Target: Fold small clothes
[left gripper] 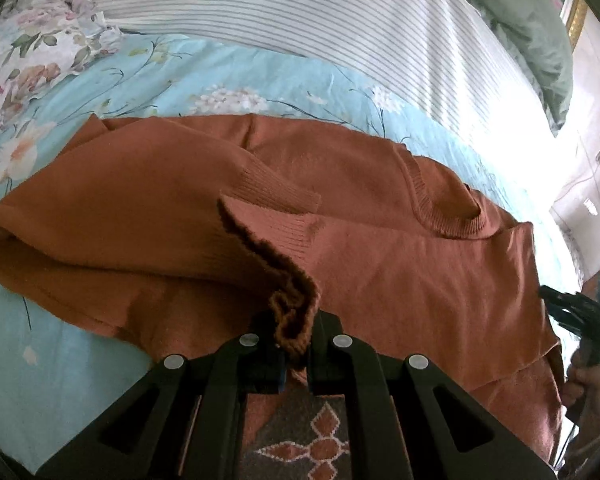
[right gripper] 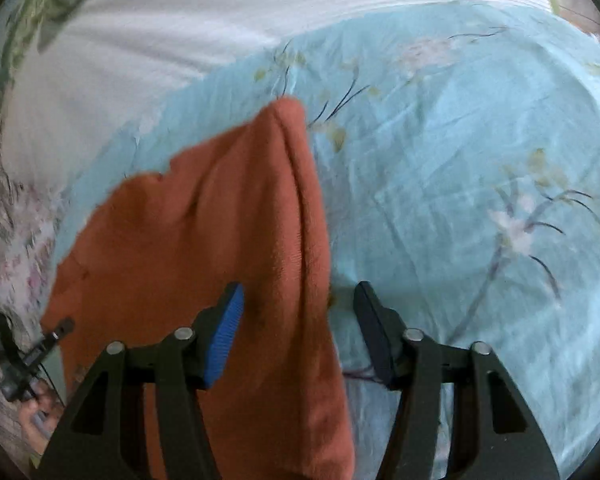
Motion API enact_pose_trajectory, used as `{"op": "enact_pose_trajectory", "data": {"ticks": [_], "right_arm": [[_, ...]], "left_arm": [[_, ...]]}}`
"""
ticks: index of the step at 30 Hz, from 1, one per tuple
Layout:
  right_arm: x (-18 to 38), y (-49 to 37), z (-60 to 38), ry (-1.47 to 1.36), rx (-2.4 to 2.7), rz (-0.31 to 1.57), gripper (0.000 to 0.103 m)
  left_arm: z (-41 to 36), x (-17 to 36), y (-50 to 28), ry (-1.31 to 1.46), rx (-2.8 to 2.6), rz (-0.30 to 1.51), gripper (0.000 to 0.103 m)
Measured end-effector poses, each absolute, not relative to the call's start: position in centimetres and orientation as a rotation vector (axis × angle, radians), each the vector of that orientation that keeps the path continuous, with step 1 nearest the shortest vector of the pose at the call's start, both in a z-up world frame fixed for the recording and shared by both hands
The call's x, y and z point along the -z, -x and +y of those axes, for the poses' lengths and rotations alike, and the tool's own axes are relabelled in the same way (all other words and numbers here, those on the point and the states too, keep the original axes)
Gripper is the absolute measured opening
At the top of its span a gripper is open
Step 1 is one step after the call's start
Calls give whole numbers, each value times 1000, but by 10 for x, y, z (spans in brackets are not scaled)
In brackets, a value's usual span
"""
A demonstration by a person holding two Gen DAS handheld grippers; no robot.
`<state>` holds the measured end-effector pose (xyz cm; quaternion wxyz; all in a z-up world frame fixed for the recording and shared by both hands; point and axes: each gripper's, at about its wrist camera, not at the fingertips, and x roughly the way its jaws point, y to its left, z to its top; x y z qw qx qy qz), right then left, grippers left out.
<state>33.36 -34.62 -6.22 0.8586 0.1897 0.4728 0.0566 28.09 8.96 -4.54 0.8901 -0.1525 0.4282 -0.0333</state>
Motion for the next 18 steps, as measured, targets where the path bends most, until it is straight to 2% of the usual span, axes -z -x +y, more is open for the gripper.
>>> {"op": "enact_pose_trajectory", "data": {"ticks": [1,4,9,12,15,18], "right_arm": [[63,-335,-346,-381,-121,999,12],[56,-330,-362,-405,-117,958,10],[73,-330,-375,-433,-75,979,12],[54,-317,-369,-381,24,928,20],[38,-305,-341,-352,-87,868,21],[54,-308,-315,-316,-146,951,23]], "left_arm": [[89,45,-281,317,73,890,5],[82,41,-281,309,99,888,5],[64,42,-283,272,125,887,6],[67,52,-284,273,106,909,6],[74,57,-282,300,104,915,6],[77,60,-280,323,97,920,7]]}}
